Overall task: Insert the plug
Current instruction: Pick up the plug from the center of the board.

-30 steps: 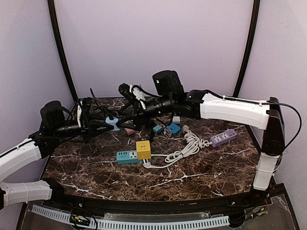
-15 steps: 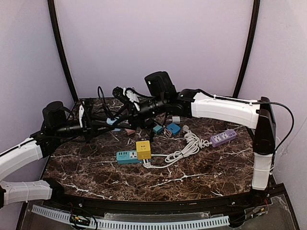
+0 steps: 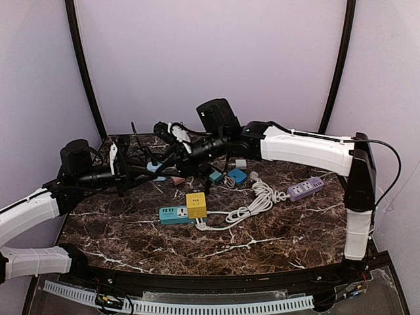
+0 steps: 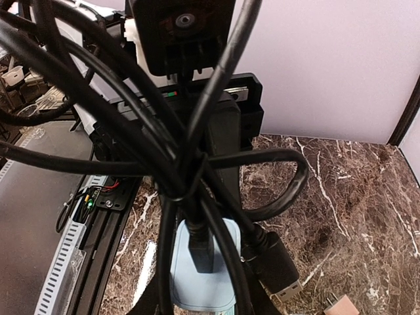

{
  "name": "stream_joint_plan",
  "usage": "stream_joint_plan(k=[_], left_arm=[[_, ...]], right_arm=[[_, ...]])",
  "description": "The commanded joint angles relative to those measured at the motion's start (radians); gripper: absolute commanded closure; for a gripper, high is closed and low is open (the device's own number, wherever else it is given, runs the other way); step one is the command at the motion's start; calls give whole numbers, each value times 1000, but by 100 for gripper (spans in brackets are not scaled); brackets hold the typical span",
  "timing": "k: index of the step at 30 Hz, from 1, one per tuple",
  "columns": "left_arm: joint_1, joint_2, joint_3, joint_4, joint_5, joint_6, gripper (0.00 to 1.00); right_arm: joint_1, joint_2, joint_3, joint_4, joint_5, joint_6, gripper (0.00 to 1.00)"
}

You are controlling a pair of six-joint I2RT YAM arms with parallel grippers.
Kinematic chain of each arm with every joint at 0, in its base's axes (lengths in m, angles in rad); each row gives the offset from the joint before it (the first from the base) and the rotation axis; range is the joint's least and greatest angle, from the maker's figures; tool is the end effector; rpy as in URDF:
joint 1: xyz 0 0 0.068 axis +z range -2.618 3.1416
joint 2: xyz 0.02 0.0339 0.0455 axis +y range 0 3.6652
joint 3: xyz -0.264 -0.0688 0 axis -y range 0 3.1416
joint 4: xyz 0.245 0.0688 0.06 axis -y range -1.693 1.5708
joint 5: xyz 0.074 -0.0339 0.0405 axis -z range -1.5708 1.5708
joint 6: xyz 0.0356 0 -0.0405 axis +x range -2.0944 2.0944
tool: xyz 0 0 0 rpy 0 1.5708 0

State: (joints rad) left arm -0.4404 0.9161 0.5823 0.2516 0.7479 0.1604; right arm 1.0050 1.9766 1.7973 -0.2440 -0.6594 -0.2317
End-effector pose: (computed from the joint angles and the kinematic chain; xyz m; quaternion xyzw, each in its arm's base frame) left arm 0.1798 -0.1115 0.2911 0.4390 0.5808 -0.3541 0.5870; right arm 0.2331 0.4077 0.3294 -0.6038 0.5456 0.4455 0.3731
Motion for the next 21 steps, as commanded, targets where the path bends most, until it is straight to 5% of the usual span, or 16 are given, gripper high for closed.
stream_joint_plan(k=[1, 2, 3, 5, 8, 21], left_arm=[[-4, -10, -24, 24, 19, 37, 91], [-4, -13, -29, 29, 0, 30, 78], [-4, -16, -41, 40, -10, 15, 52], [-4, -20, -63, 59, -26, -1, 31], [-4, -20, -95, 77, -38, -19, 25], [-38, 113, -250, 285, -70, -1, 29]], right_arm=[[-7, 17, 15, -7, 8, -1, 100], [-17, 12, 1, -3, 9, -7, 100], [-29, 3, -18, 4, 9, -11, 100], [-57, -16, -63, 26, 4, -12, 100], [-100, -49, -161, 78, -43, -35, 100], [-154, -132, -501, 364, -176, -151, 100]])
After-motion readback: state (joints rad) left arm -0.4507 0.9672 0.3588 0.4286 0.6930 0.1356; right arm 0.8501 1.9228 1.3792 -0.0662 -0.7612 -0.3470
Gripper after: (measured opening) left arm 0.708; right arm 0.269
